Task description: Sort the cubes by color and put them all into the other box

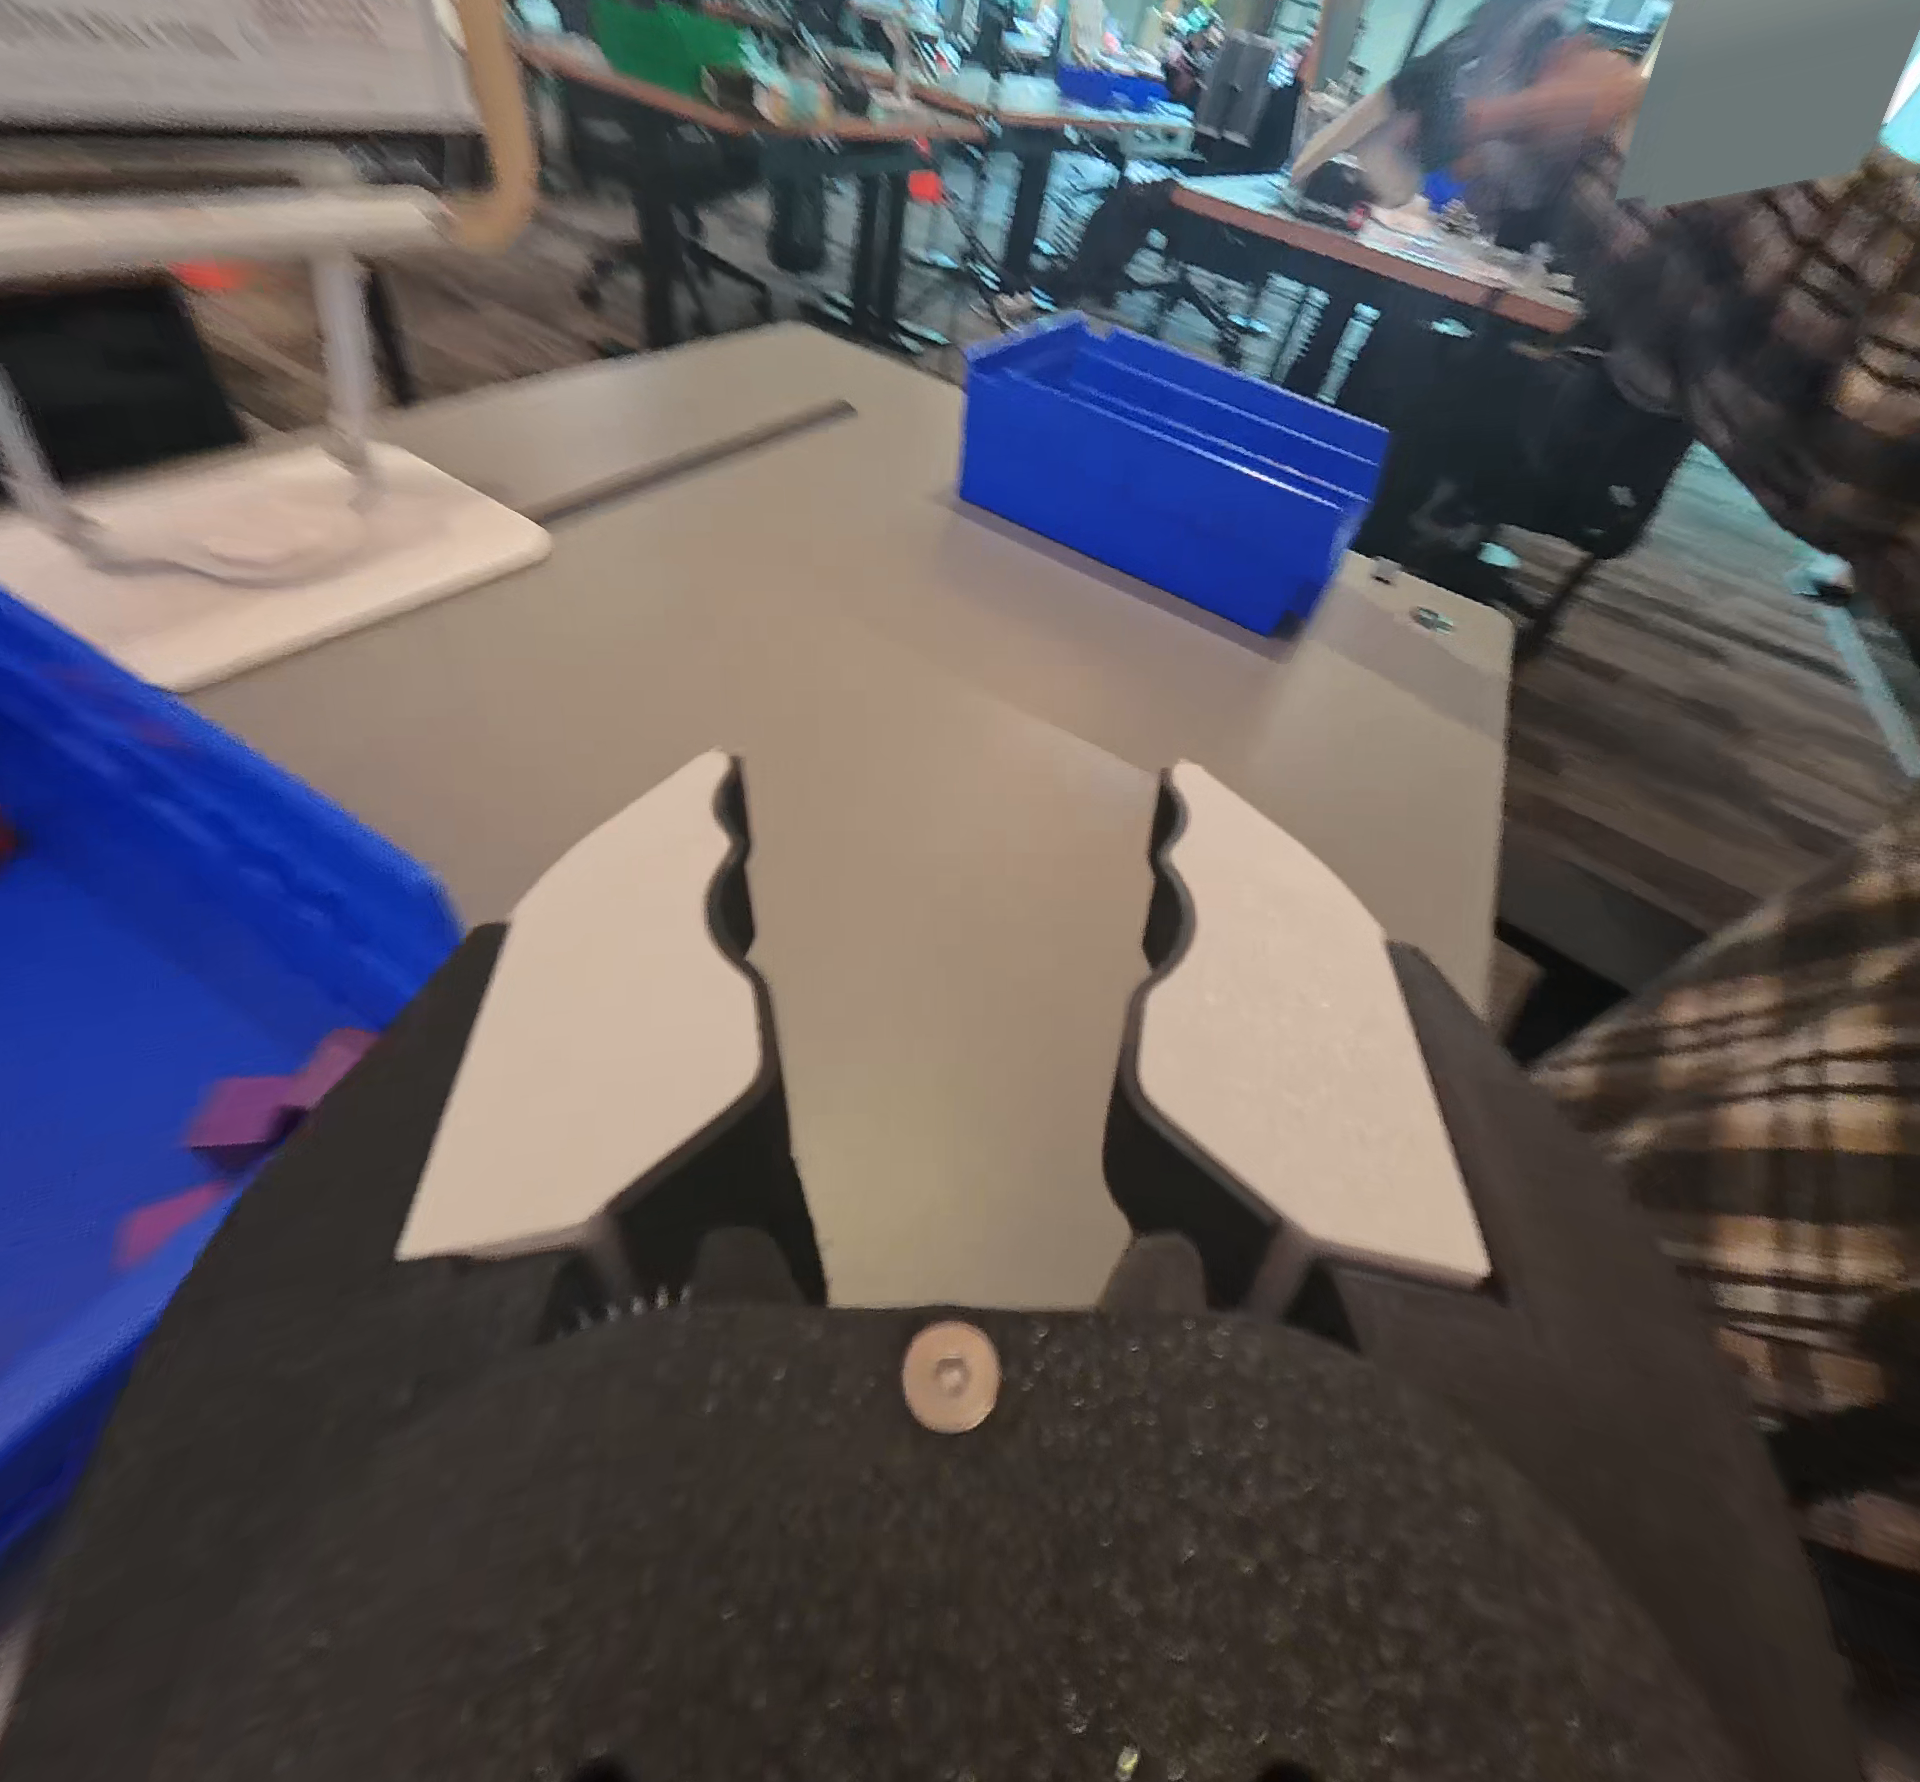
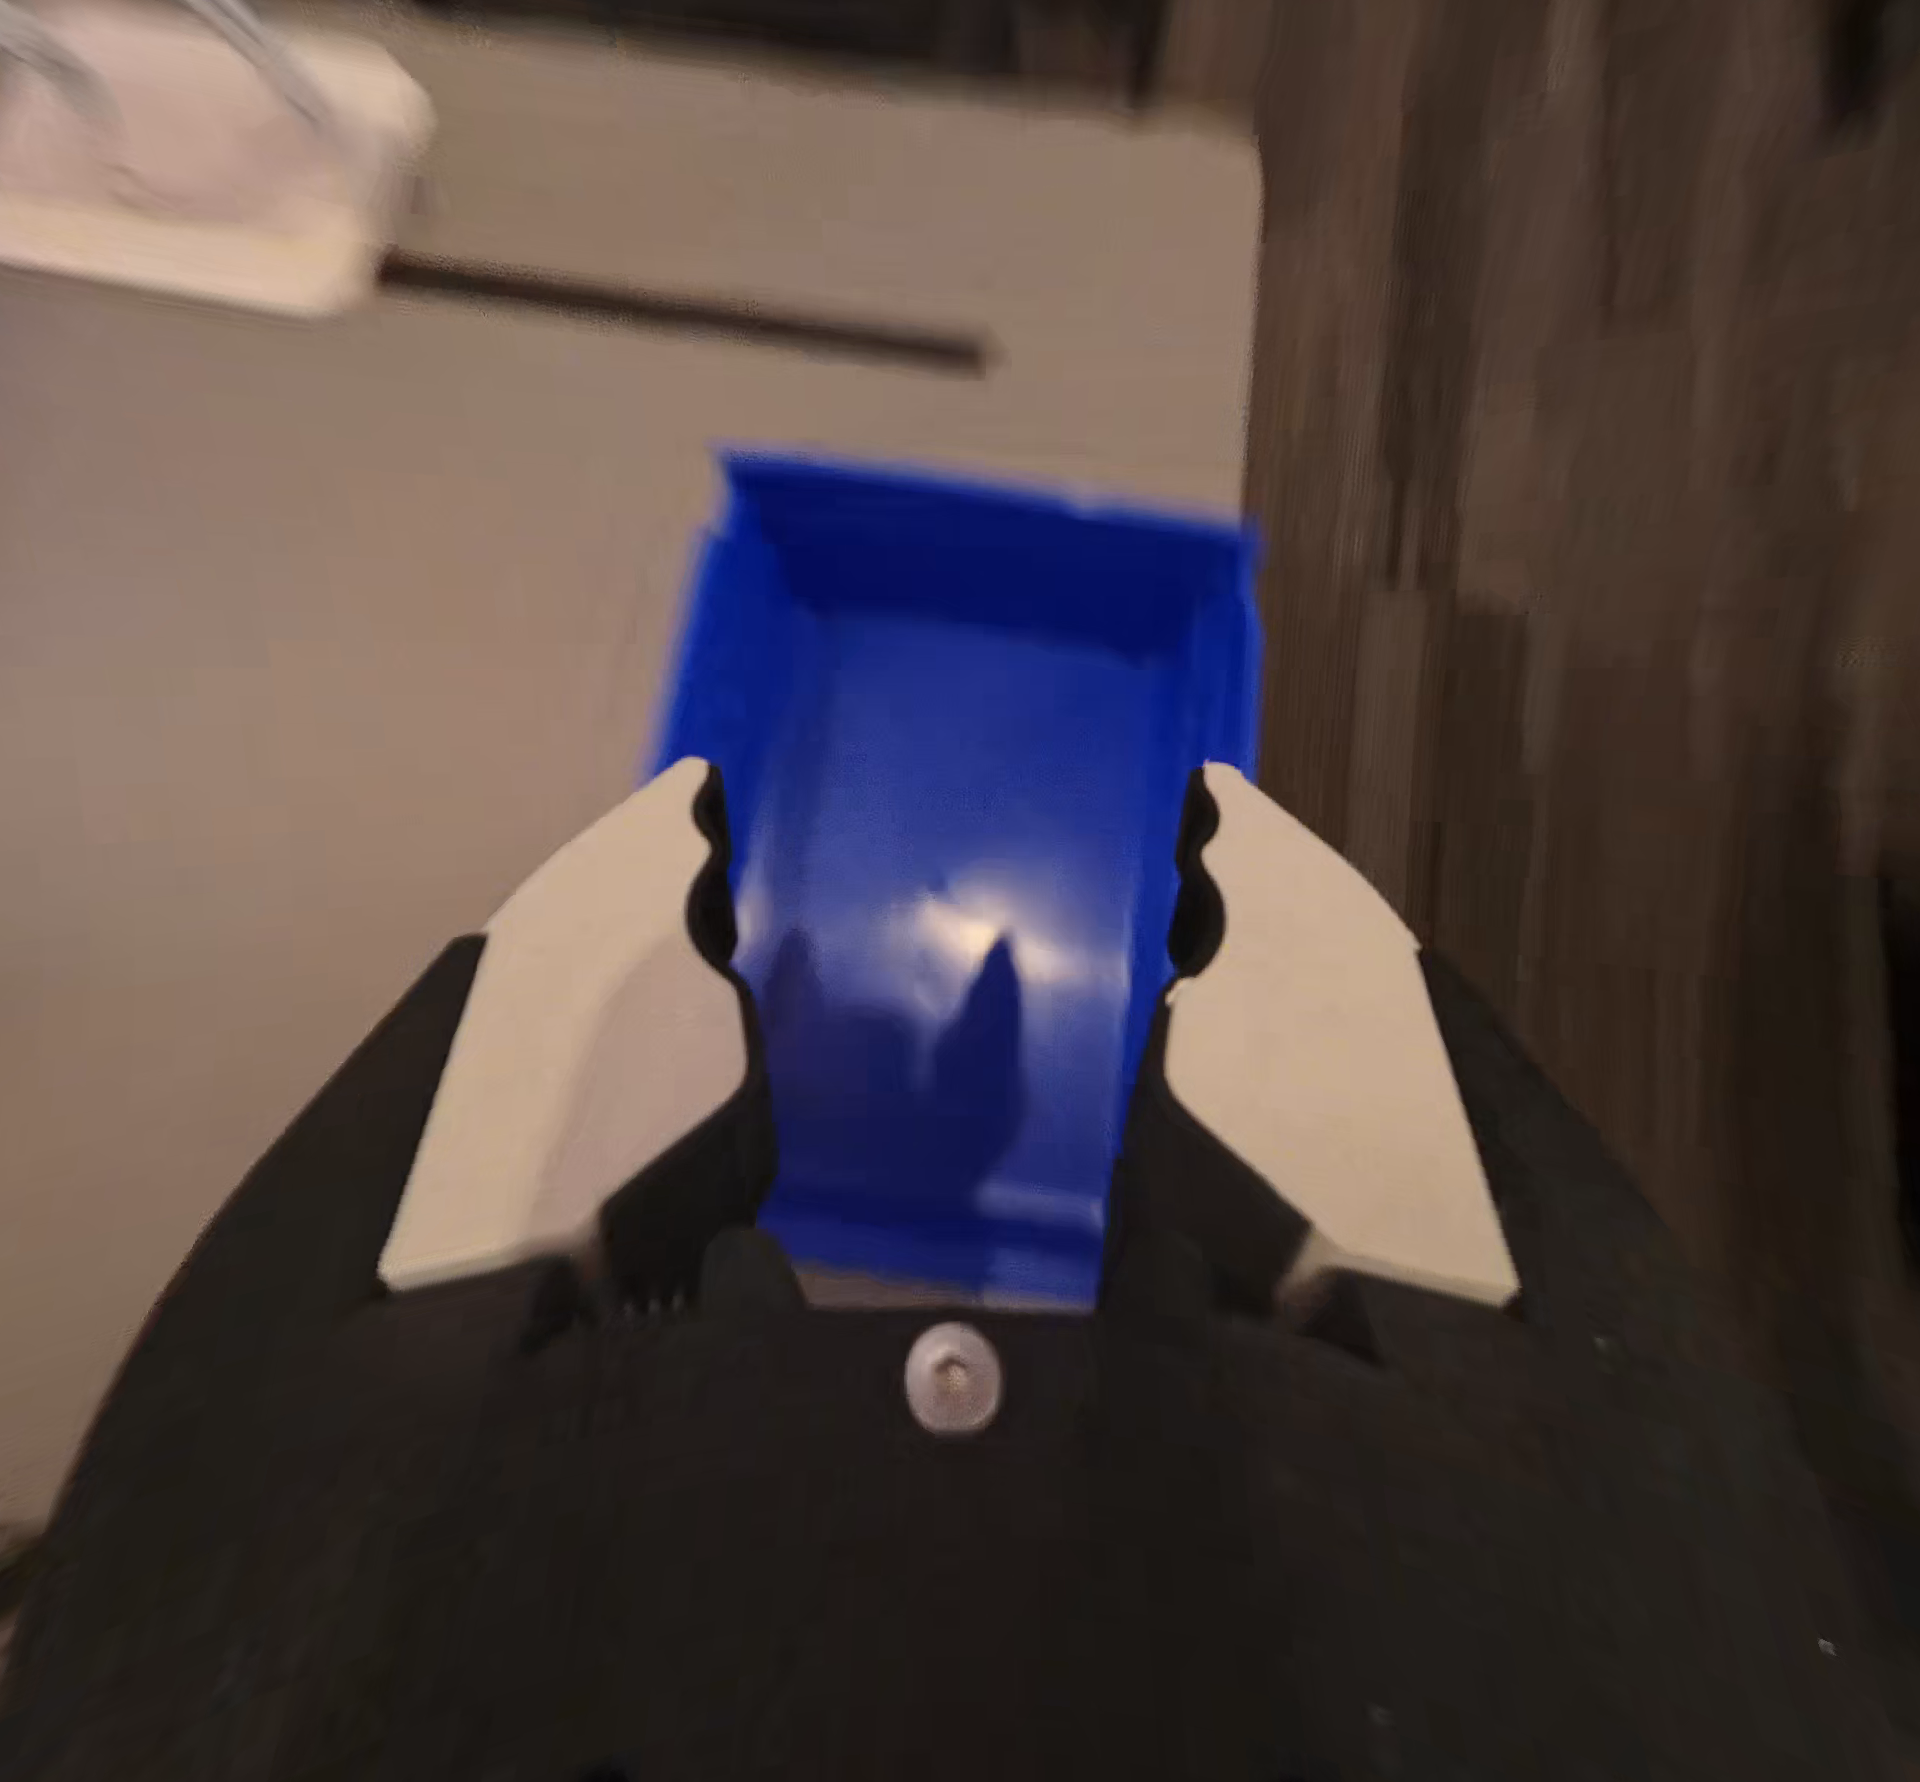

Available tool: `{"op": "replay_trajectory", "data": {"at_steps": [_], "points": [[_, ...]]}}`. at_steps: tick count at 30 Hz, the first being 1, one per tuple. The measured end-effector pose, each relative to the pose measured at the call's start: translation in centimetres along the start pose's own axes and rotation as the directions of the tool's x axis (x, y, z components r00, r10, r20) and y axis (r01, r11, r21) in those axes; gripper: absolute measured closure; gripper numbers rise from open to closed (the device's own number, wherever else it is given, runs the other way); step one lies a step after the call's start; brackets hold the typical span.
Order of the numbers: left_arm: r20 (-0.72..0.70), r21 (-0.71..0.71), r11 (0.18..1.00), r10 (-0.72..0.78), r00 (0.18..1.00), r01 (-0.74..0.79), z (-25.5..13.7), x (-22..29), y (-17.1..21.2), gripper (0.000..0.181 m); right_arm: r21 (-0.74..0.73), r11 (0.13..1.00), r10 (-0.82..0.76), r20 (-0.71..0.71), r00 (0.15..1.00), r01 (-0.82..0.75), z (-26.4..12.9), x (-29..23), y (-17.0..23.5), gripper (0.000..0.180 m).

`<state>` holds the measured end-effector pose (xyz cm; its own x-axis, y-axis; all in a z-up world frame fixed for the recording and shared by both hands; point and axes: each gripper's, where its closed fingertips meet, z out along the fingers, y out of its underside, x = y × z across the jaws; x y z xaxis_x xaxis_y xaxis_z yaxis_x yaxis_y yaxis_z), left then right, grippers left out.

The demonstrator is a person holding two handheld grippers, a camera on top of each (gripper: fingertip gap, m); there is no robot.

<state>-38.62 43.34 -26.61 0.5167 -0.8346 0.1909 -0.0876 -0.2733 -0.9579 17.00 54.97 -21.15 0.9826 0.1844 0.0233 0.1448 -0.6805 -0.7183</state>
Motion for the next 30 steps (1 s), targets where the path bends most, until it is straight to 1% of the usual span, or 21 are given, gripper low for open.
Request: {"op": "replay_trajectory", "data": {"at_steps": [1, 3, 4, 5, 6, 7, 10, 12, 16, 19, 22, 25, 28, 30], "points": [[0.017, 0.012, 1.0, 0.018, 1.0, -0.018, -0.6, -0.3, -0.4, 0.103, 0.132, 0.989, -0.063, 0.016, 0.998, 0.06, -1.1, -2.8, -1.7, 0.096], [0.072, 0.028, 0.998, 0.054, 0.996, -0.056, -2.1, -1.3, -1.3, 0.095, 0.353, 0.927, -0.156, 0.055, 0.986, 0.127, -2.9, -8.9, -3.4, 0.094], [0.125, 0.034, 0.997, 0.066, 0.99, -0.071, -3.1, -2.3, -1.8, 0.094, 0.455, 0.88, -0.189, 0.074, 0.979, 0.136, -3.6, -11.8, -3.7, 0.091], [0.184, 0.025, 0.997, 0.072, 0.98, -0.077, -4.1, -3.5, -2.1, 0.093, 0.554, 0.822, -0.212, 0.087, 0.973, 0.13, -4.0, -14.5, -3.8, 0.092], [0.243, -0.005, 0.997, 0.071, 0.967, -0.072, -5.1, -4.8, -2.2, 0.091, 0.634, 0.765, -0.24, 0.111, 0.965, 0.117, -4.2, -17.2, -3.5, 0.092], [0.3, -0.049, 0.997, 0.073, 0.951, -0.061, -6.1, -6.3, -2.1, 0.09, 0.674, 0.732, -0.267, 0.151, 0.952, 0.098, -3.9, -19.8, -2.9, 0.092], [0.471, -0.176, 0.984, 0.093, 0.877, -0.009, -9.2, -11.1, -1.8, 0.088, 0.698, 0.716, -0.327, 0.294, 0.898, 0.032, -1.2, -26.1, -0.5, 0.088], [0.544, -0.235, 0.971, 0.089, 0.834, 0.049, -10.8, -14.1, -1.4, 0.087, 0.71, 0.704, -0.355, 0.357, 0.864, -0.004, 1.4, -28.9, 0.7, 0.085], [0.607, -0.282, 0.942, 0.026, 0.794, 0.185, -12.0, -19.1, 0.0, 0.085, 0.676, 0.734, -0.365, 0.483, 0.796, -0.073, 7.1, -32.4, 2.2, 0.083], [0.631, -0.297, 0.914, -0.029, 0.775, 0.275, -12.1, -22.1, 1.5, 0.087, 0.666, 0.743, -0.385, 0.506, 0.772, -0.066, 10.0, -33.5, 3.1, 0.084], [0.613, -0.294, 0.904, -0.071, 0.787, 0.311, -11.7, -23.6, 2.5, 0.092, 0.688, 0.725, -0.44, 0.478, 0.76, -0.014, 11.0, -34.0, 4.2, 0.085], [0.576, -0.271, 0.931, -0.045, 0.816, 0.243, -11.1, -23.8, 2.0, 0.111, 0.703, 0.71, -0.493, 0.459, 0.74, 0.037, 10.9, -34.4, 5.3, 0.086], [0.576, -0.263, 0.943, -0.017, 0.817, 0.205, -11.0, -24.0, 1.5, 0.112, 0.699, 0.712, -0.512, 0.458, 0.727, 0.062, 10.9, -34.6, 5.6, 0.087], [0.6, -0.282, 0.933, -0.011, 0.8, 0.225, -11.3, -24.7, 1.9, 0.111, 0.695, 0.717, -0.512, 0.479, 0.713, 0.049, 10.7, -35.0, 5.6, 0.087]]}}
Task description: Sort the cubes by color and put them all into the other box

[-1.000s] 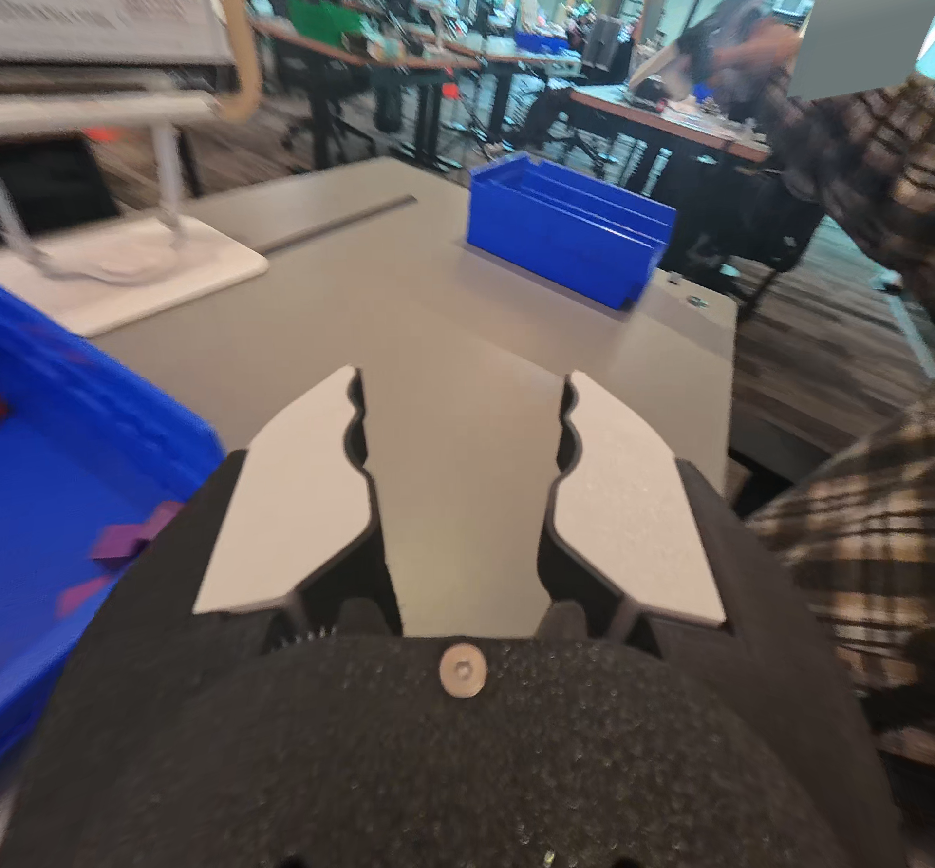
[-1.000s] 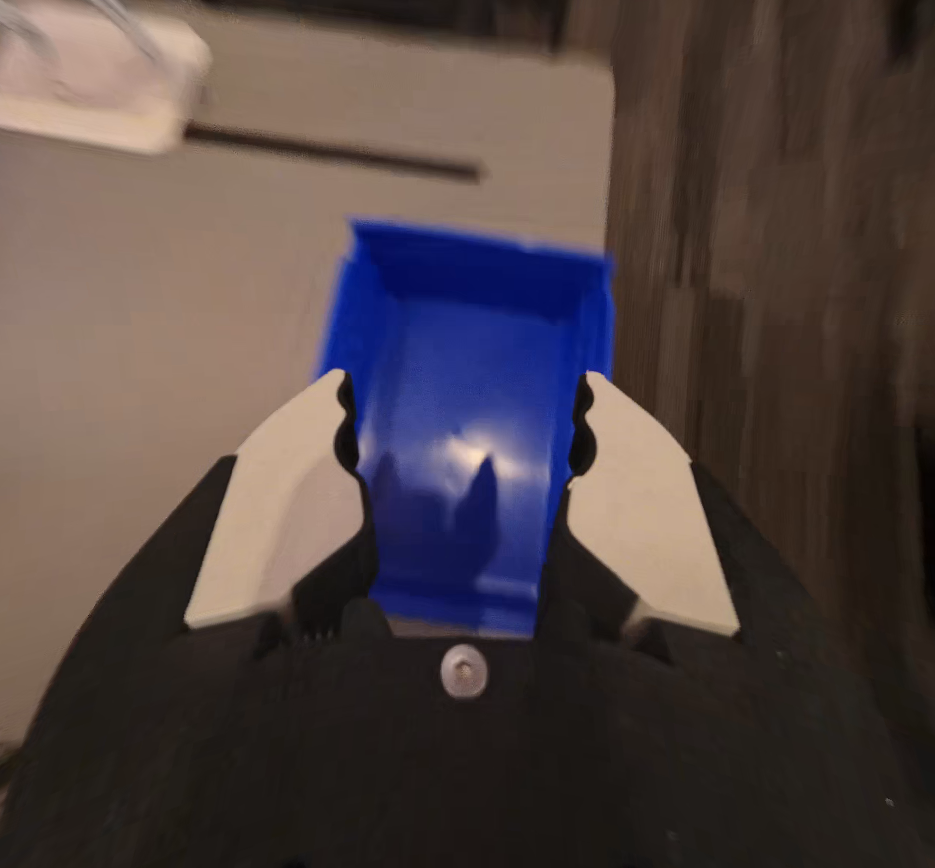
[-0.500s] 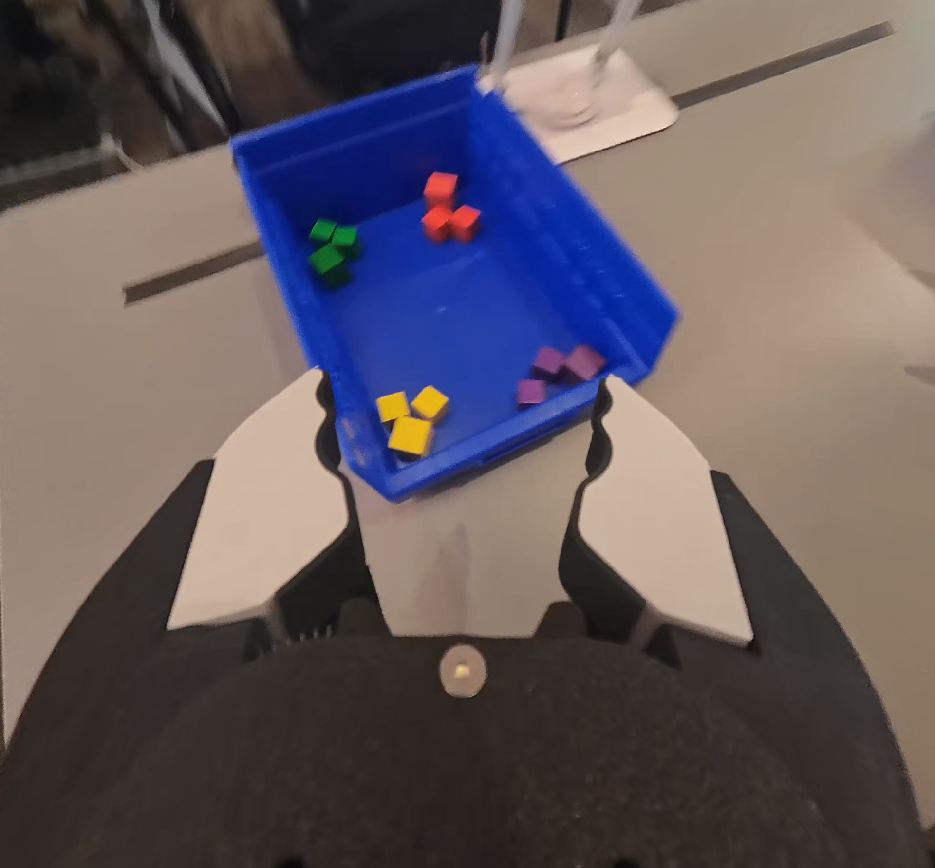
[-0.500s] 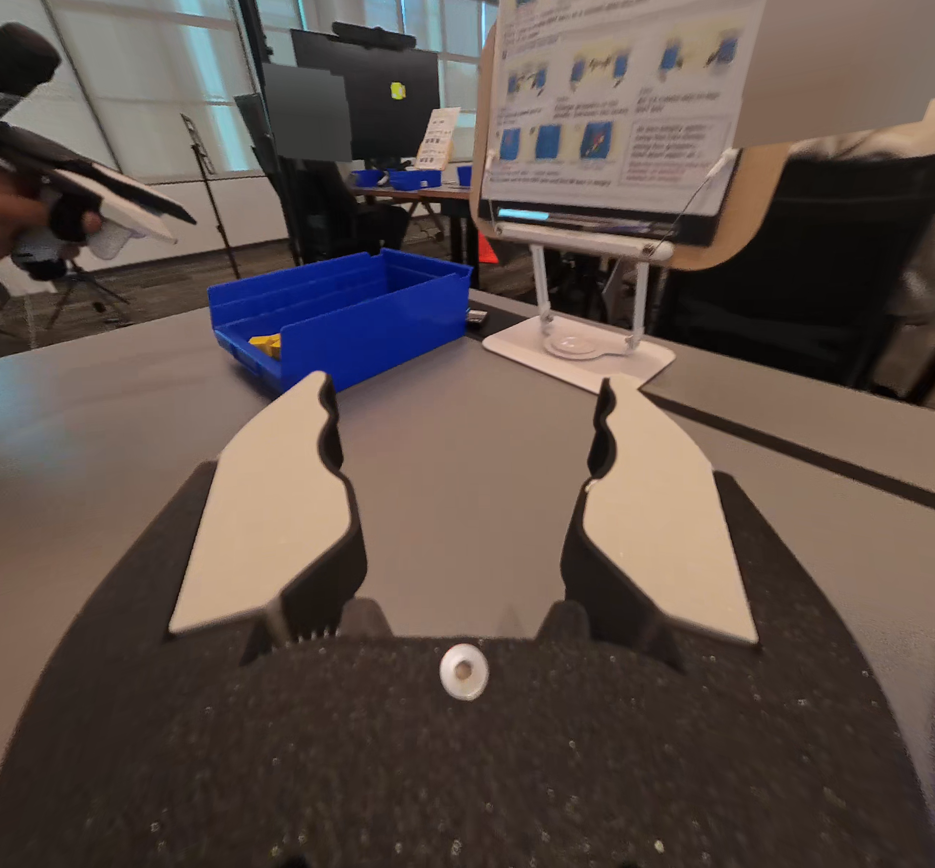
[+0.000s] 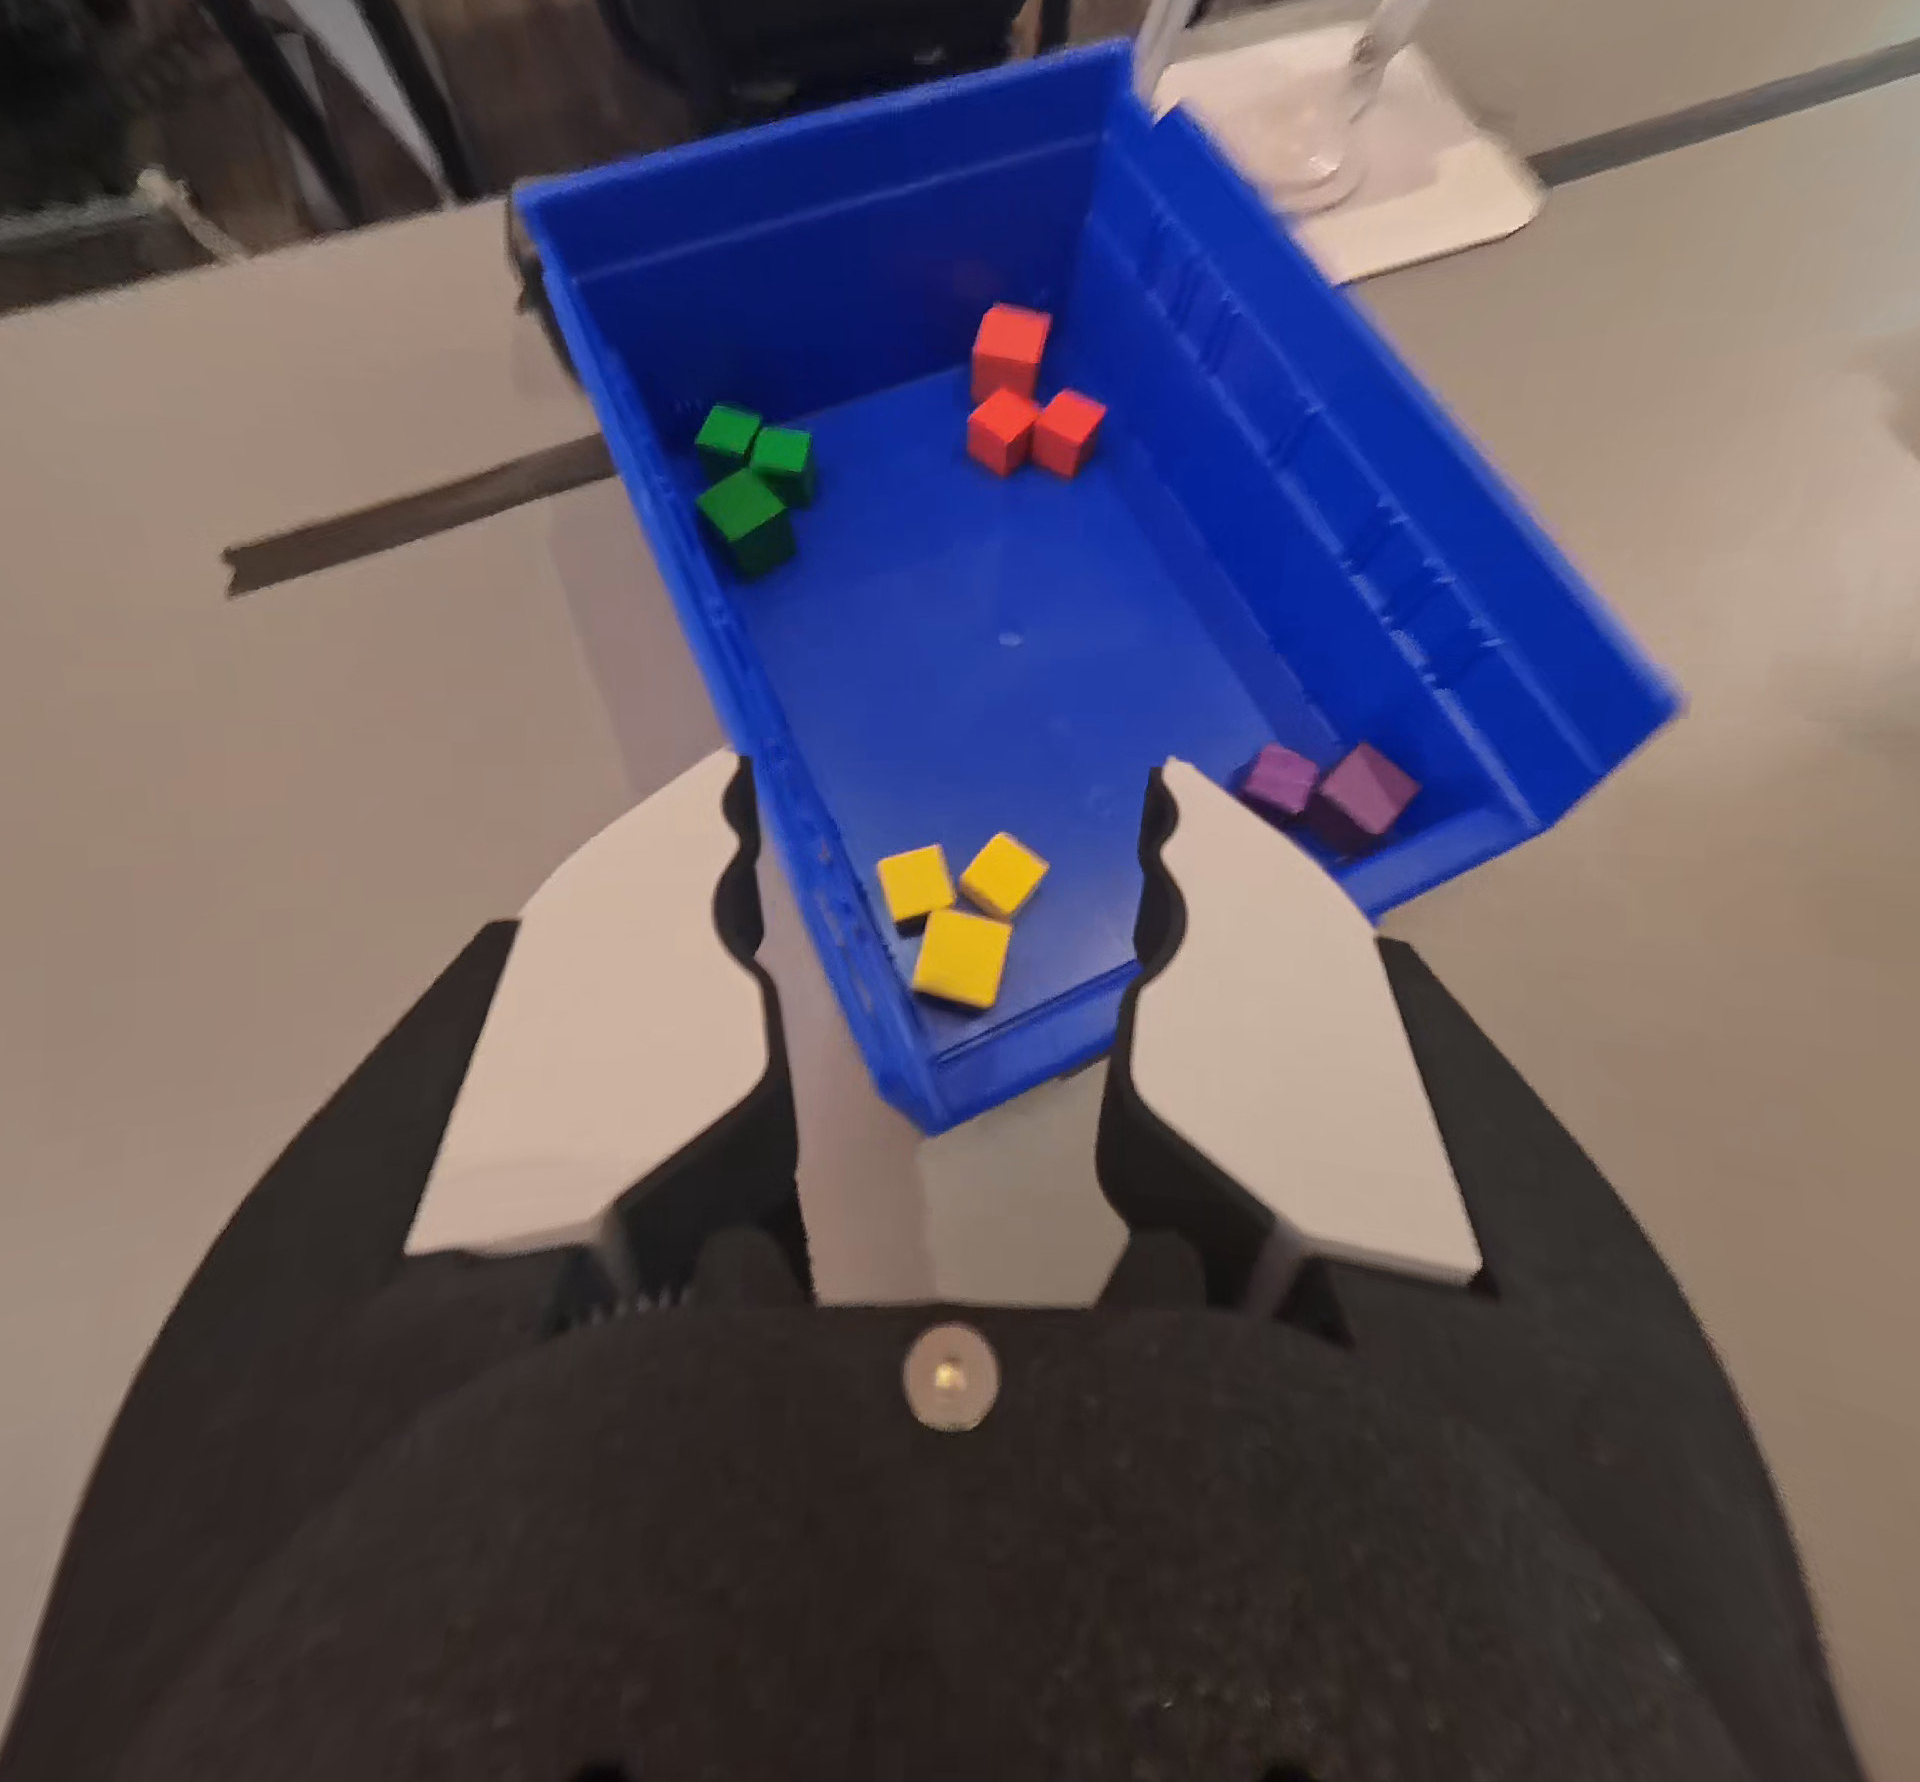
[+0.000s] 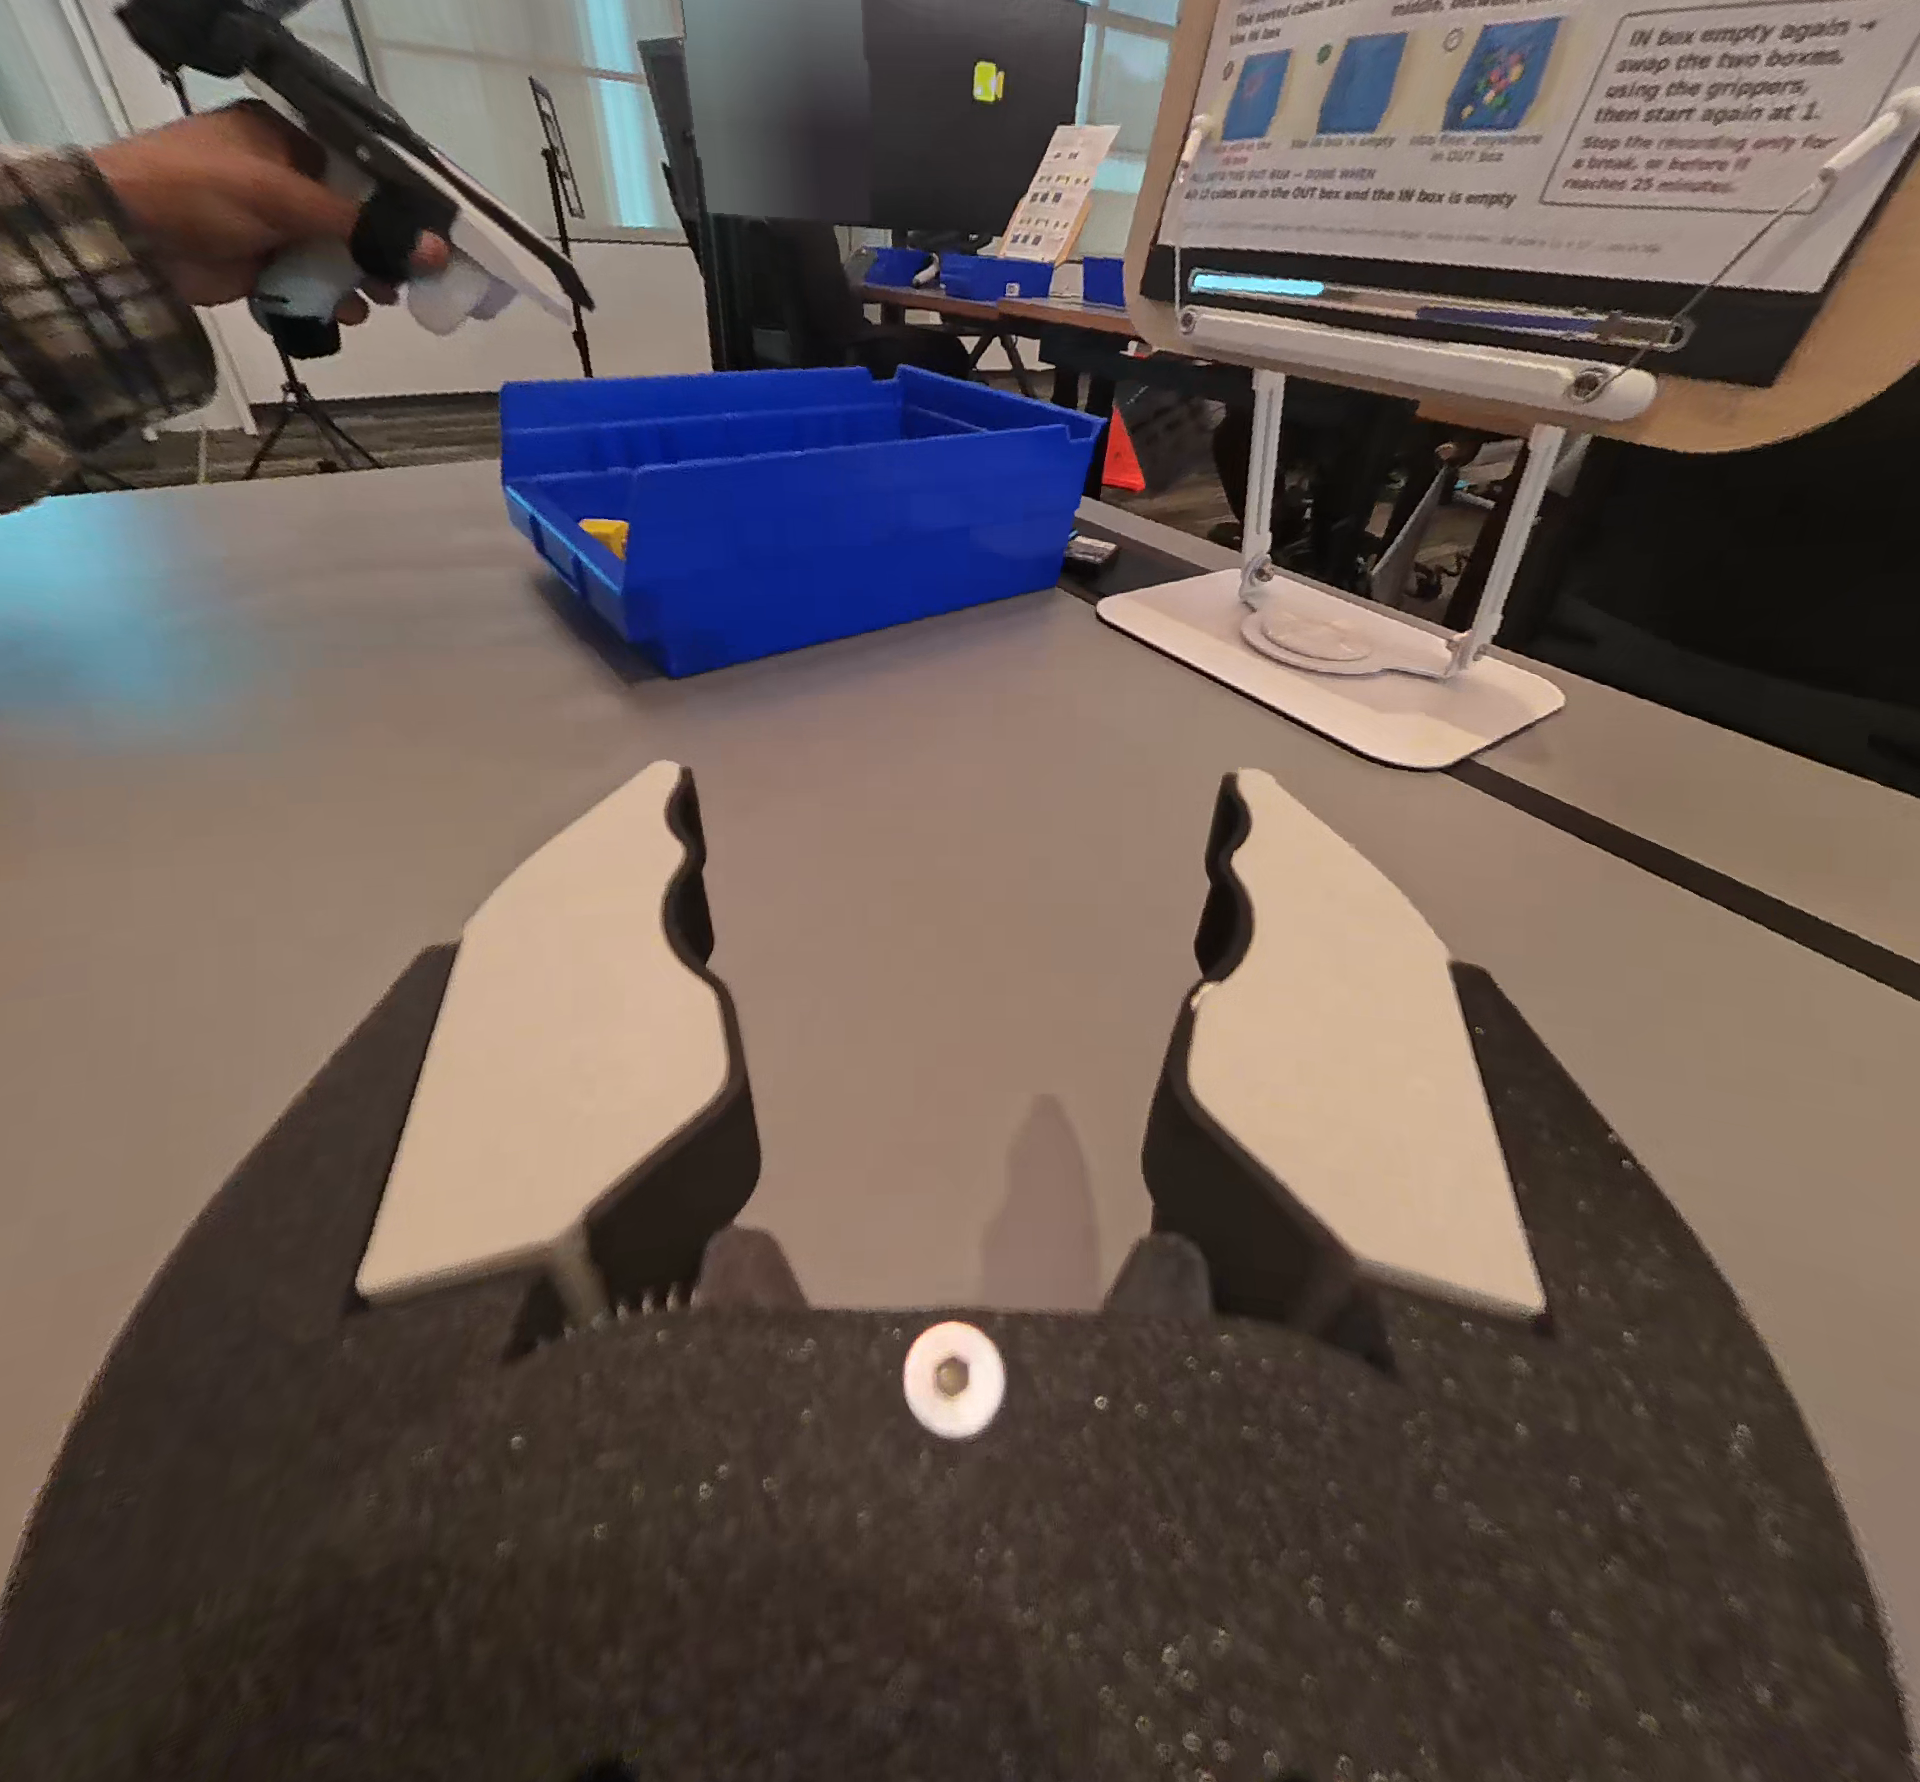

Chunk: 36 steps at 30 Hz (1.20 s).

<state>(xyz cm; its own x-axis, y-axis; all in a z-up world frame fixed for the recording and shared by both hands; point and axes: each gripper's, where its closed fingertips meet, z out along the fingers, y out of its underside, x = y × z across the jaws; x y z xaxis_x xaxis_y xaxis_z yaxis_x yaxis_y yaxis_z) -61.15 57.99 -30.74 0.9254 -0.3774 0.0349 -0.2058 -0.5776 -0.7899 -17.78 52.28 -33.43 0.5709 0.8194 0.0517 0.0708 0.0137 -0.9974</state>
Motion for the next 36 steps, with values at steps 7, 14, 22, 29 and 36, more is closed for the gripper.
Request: {"op": "replay_trajectory", "data": {"at_steps": [7, 14, 22, 29, 36], "points": [[0.1, -0.16, 0.978, -0.119, 0.988, 0.134, 1.9, -2.9, 2.4, 0.096, -0.011, 1.0, 0.005, 0.034, 0.999, -0.004, 0.1, -0.8, -0.1, 0.088], [0.038, -0.33, 0.922, -0.202, 0.979, 0.203, 4.9, -2.3, 4.5, 0.138, -0.042, 0.999, 0.015, 0.055, 0.998, -0.013, 0.3, -1.2, 0.5, 0.09], [0.107, -0.361, 0.905, -0.198, 0.974, 0.224, 4.1, -3.8, 5.8, 0.175, -0.04, 0.999, 0.006, 0.062, 0.998, -0.004, 0.3, -1.6, 0.2, 0.092], [0.13, -0.35, 0.902, -0.222, 0.966, 0.254, 0.2, -4.9, 8.7, 0.176, -0.045, 0.999, 0.008, 0.079, 0.997, -0.005, 0.3, -2.0, 0.1, 0.097], [0.156, -0.351, 0.896, -0.23, 0.961, 0.272, -6.8, -6.7, 13.9, 0.175, -0.02, 1.0, 0.014, 0.098, 0.995, -0.012, 0.4, -3.0, -0.7, 0.1]]}}
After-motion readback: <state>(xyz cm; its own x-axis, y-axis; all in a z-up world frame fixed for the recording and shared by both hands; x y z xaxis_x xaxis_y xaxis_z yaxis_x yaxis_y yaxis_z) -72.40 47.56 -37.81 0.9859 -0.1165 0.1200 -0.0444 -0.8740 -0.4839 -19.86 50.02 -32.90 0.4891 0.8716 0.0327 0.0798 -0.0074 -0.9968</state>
